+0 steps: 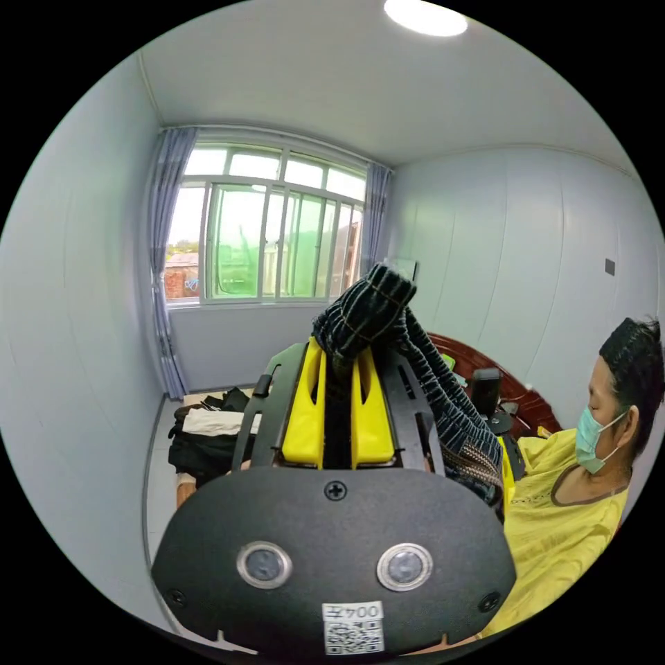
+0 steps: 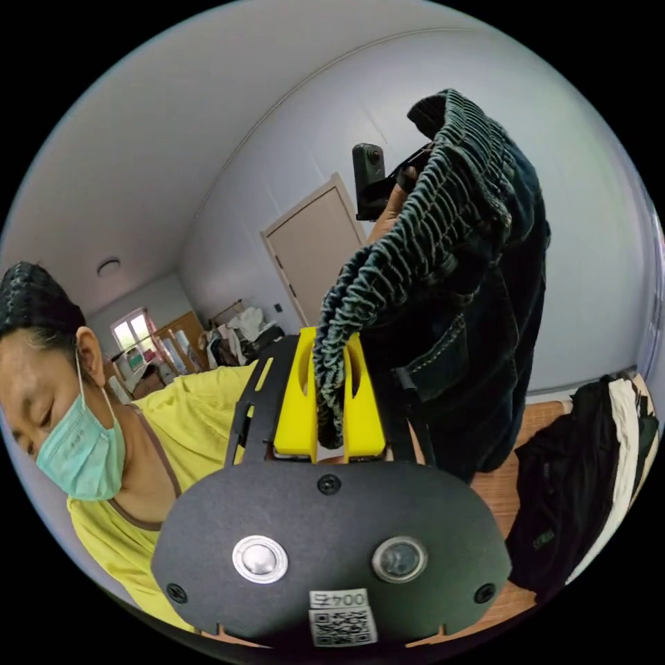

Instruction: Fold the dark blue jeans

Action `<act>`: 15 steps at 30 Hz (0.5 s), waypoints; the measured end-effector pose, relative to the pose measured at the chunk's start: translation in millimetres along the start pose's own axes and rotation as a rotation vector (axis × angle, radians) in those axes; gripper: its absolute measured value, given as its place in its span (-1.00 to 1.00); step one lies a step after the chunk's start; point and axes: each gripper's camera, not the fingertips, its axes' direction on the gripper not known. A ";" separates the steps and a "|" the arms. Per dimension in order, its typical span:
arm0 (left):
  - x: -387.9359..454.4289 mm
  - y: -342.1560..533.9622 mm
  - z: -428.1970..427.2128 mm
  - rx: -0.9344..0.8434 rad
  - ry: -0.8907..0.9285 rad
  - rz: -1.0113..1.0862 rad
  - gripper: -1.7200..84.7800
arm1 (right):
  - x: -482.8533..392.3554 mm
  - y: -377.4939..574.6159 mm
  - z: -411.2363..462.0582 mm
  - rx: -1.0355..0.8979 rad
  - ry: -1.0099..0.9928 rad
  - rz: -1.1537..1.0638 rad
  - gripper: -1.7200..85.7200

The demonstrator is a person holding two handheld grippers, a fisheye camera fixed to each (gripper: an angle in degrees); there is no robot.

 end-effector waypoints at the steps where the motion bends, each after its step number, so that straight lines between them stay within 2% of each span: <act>1: 8.2 -10.6 29.9 -0.029 0.002 0.008 -0.95 | 2.6 14.4 -13.1 0.023 0.057 0.016 -0.83; 5: 40.3 -19.0 126.8 -0.094 -0.006 0.023 -0.95 | 20.5 79.3 -62.4 0.054 0.159 0.164 -0.83; 8: 66.8 -11.6 208.7 -0.142 0.053 -0.007 -0.95 | 31.8 159.7 -112.0 0.078 0.252 0.350 -0.83; 12: 122.3 8.7 347.1 -0.309 0.202 -0.073 -0.96 | 37.2 306.9 -180.1 0.182 0.255 0.672 -0.84; 15: 189.6 26.1 455.6 -0.488 0.230 -0.068 -0.96 | 26.1 412.3 -220.9 0.202 0.292 0.872 -0.84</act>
